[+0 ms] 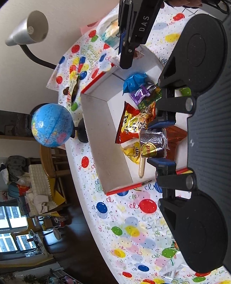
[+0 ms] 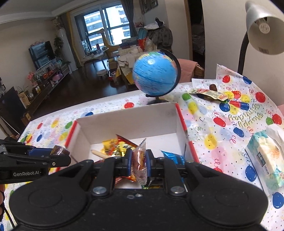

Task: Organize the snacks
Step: 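Release the brown snack into the box with the left tool while the right tool drops the candy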

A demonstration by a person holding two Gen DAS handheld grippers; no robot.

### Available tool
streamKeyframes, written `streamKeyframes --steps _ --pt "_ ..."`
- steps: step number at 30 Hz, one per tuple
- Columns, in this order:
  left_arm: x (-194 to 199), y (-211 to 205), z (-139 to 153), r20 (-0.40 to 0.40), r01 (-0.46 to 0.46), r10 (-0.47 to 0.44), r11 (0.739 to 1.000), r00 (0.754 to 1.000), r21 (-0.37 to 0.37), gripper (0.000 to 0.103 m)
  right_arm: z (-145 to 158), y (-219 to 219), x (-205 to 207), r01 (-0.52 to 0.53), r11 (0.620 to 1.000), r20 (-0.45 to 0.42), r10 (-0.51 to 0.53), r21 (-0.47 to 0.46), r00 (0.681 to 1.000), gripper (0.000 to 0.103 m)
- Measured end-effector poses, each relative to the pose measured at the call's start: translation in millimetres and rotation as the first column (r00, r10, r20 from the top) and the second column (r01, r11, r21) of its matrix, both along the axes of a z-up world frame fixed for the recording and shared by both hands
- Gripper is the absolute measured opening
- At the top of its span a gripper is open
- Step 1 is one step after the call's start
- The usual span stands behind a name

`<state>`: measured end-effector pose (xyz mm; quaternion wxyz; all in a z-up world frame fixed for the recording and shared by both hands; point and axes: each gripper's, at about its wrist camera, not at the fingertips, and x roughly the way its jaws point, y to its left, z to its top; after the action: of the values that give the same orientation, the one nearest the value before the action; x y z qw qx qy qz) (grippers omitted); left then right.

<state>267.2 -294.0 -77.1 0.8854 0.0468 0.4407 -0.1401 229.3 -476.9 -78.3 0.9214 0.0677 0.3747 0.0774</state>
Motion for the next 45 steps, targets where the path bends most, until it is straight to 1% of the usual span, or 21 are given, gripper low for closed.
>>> streamKeyframes --steps 11,16,22,26,34,37,38,40,41,42,45 --pt "47.6 -17.5 -31.6 -0.046 -0.020 0.022 0.998 0.999 0.053 0.034 -37.5 -20.9 43.0 0.018 1.000 -0.078 -0.017 0.002 0.997 0.014" --pt "63.6 -23.7 -45.2 -0.063 -0.014 0.019 0.997 0.998 0.079 0.034 -51.3 -21.1 55.6 0.008 1.000 -0.105 -0.009 -0.008 0.994 0.014" --pt "76.5 -30.6 -62.1 -0.090 -0.003 0.013 0.994 0.996 0.107 0.034 -62.3 -16.5 68.4 -0.019 0.999 -0.123 0.015 -0.028 0.992 0.015" --pt "84.4 -33.6 -71.6 -0.106 0.001 0.012 0.991 0.994 0.131 0.034 -68.5 -15.9 72.9 -0.018 0.999 -0.134 0.013 -0.034 0.991 0.018" --pt "91.6 -35.5 -83.0 -0.136 0.009 0.011 0.989 0.991 0.149 0.034 -74.2 -11.5 73.1 -0.038 0.999 -0.150 0.032 -0.035 0.988 0.022" --pt "90.7 -34.7 -81.3 -0.136 0.012 0.007 0.990 0.991 0.140 0.040 -76.3 -10.2 72.1 -0.042 0.999 -0.159 0.036 -0.032 0.987 0.024" --pt "91.0 -34.5 -80.3 -0.135 0.013 0.005 0.991 0.991 0.135 0.043 -76.8 -10.2 72.5 -0.042 0.999 -0.161 0.036 -0.034 0.986 0.025" --pt "89.2 -35.7 -77.3 -0.128 0.020 -0.003 0.991 0.992 0.130 0.052 -77.2 -9.3 71.2 -0.044 0.998 -0.162 0.037 -0.039 0.986 0.027" --pt "88.2 -36.7 -75.4 -0.120 0.019 -0.003 0.991 0.993 0.132 0.061 -77.1 -9.0 70.4 -0.046 0.998 -0.162 0.038 -0.041 0.986 0.029" --pt "86.7 -36.5 -73.4 -0.110 0.017 -0.002 0.991 0.994 0.131 0.066 -76.7 -8.8 69.1 -0.047 0.998 -0.161 0.040 -0.041 0.986 0.030" --pt "84.1 -33.5 -69.0 -0.107 0.013 0.000 0.993 0.994 0.118 0.066 -74.2 -8.2 64.8 -0.048 0.998 -0.156 0.041 -0.043 0.987 0.034"
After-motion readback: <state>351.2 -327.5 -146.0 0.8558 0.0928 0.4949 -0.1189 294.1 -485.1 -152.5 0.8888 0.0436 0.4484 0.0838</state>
